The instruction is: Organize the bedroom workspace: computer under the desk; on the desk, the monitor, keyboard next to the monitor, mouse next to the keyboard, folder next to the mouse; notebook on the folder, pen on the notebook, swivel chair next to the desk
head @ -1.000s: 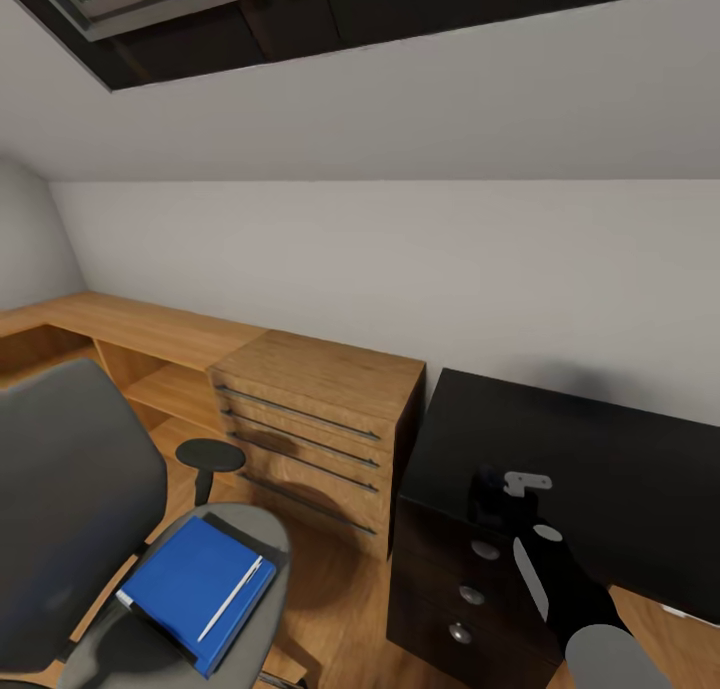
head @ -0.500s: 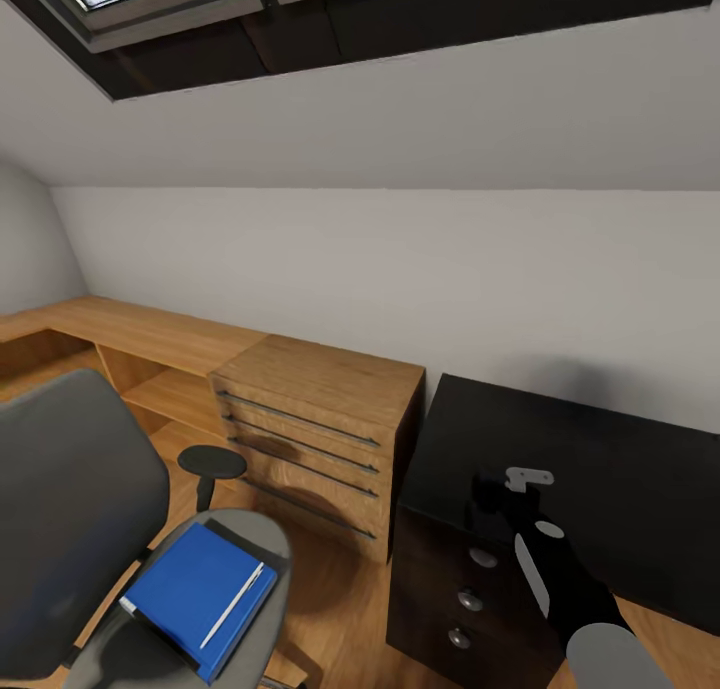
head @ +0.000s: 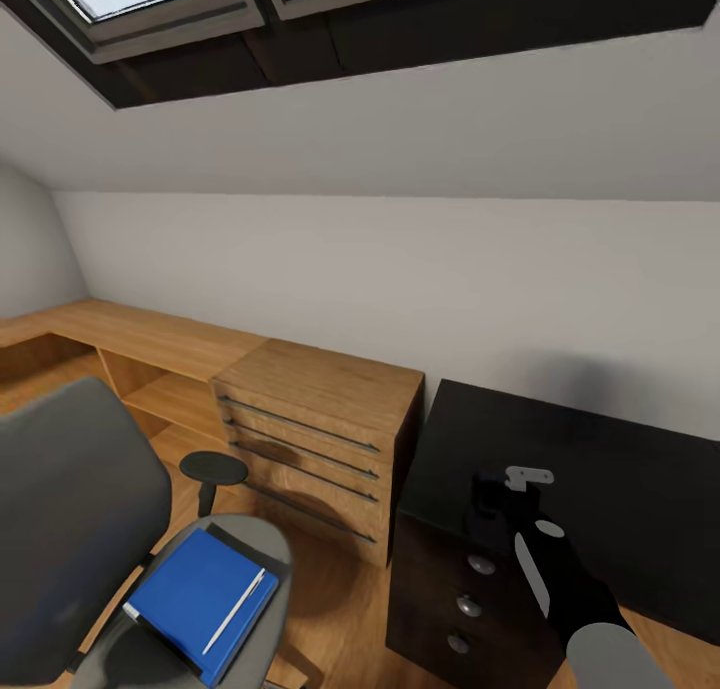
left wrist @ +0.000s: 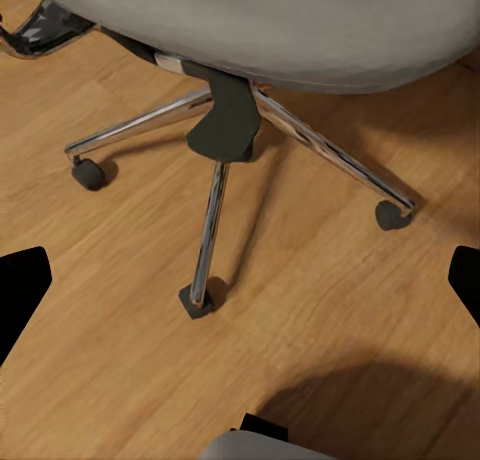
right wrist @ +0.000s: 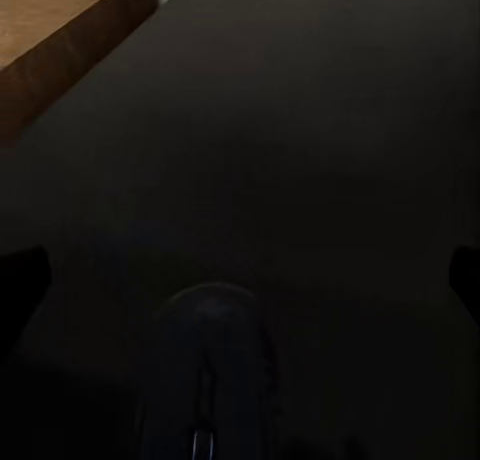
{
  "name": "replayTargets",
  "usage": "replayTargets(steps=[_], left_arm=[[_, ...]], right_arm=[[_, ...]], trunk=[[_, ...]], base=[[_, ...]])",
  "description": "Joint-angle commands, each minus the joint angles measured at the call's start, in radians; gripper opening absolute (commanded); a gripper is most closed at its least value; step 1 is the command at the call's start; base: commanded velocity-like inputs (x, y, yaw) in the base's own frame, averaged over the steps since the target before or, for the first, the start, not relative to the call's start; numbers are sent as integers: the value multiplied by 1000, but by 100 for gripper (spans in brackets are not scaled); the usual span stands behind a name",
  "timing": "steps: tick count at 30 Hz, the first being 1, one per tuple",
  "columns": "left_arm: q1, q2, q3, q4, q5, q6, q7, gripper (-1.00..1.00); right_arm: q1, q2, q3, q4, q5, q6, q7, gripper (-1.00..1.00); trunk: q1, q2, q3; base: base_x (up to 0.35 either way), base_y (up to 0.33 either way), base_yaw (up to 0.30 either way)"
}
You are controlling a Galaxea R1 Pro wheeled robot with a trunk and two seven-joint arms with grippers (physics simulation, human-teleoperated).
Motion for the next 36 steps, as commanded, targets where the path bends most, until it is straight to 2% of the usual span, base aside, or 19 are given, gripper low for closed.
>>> replayTargets(steps=[1, 9, 13, 18, 25, 36], left_arm=[[0, 0, 3, -2, -9, -1, 8, 100], [0, 1, 3, -2, -8, -1, 9, 100], [0, -14, 5, -9, -11, -1, 5, 100], [0, -16, 5, -8, -11, -1, 8, 100], [0, -26, 5, -6, -12, -1, 11, 100], [0, -28, 5, -6, -12, -1, 12, 100]], right_arm=[[0, 0, -2, -2, 4, 5, 4, 100], [0, 1, -1, -3, 4, 3, 6, 100], [-23, 23, 5, -15, 5, 26, 11, 100], [-51, 25, 5, -44, 5, 39, 12, 100], [-38, 42, 5, -83, 11, 56, 13, 100], [-29, 46, 5, -88, 16, 62, 13, 100]], trunk=[[-4, 7, 2], [-35, 63, 27], [-34, 62, 27], [-34, 62, 27], [-34, 62, 27], [-34, 62, 27]], base=[[0, 0, 0], [0, 0, 0], [0, 0, 0], [0, 0, 0], [0, 0, 0], [0, 0, 0]])
